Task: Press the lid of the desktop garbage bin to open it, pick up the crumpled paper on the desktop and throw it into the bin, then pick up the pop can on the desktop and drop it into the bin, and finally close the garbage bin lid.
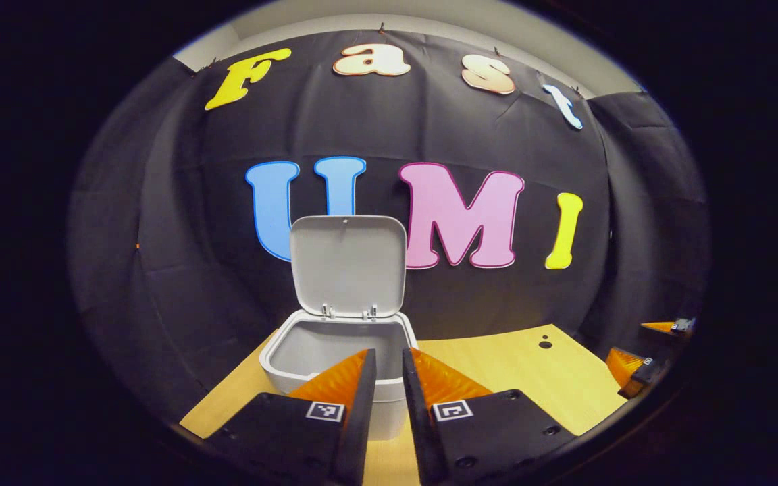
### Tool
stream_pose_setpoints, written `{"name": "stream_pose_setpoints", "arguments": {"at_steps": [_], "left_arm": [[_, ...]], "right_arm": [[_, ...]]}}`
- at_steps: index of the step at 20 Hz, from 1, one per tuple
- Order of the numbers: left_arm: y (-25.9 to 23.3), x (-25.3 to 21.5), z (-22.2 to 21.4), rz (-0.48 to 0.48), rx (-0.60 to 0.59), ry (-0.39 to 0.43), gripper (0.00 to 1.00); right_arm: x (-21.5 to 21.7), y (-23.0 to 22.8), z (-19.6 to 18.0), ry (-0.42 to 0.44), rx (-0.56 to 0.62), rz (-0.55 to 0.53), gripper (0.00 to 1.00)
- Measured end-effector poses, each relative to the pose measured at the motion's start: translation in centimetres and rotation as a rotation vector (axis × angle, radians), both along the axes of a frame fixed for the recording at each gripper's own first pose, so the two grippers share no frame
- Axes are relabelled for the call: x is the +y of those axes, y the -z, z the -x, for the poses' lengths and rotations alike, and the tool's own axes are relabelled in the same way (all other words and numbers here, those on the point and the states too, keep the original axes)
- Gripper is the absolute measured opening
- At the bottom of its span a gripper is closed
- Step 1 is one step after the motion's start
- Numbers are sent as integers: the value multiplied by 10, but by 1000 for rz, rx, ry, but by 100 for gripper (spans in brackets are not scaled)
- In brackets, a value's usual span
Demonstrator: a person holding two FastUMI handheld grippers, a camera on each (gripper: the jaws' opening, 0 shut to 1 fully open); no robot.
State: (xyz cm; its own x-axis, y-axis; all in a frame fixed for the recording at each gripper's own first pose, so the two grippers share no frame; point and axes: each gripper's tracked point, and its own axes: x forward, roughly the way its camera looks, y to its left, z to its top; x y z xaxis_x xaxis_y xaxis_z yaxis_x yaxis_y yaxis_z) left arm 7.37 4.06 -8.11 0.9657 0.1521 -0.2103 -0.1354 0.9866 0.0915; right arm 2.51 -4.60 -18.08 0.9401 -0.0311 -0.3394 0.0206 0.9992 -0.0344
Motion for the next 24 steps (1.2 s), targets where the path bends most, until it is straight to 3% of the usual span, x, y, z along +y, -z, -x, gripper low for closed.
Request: {"name": "stream_pose_setpoints", "arguments": {"at_steps": [5,6,8,11,13,16,24], "left_arm": [[-13,-37,26,-46,-66,82,65],[-14,-45,28,-45,-72,96,86],[-17,-45,31,-63,-75,73,98],[-17,-55,36,-57,-77,91,96],[-12,-50,39,-105,-55,79,96],[-10,-41,41,-169,-37,55,97],[16,3,38,-212,57,-49,96]], "right_arm": [[3,14,4,-17,33,-1,97],[3,22,6,-20,54,-5,97],[5,43,4,-33,116,-7,97],[8,88,-2,-78,243,15,97],[9,118,-8,-105,341,1,97],[11,156,-18,-99,450,-49,97],[12,273,-41,-84,736,-68,98]]}}
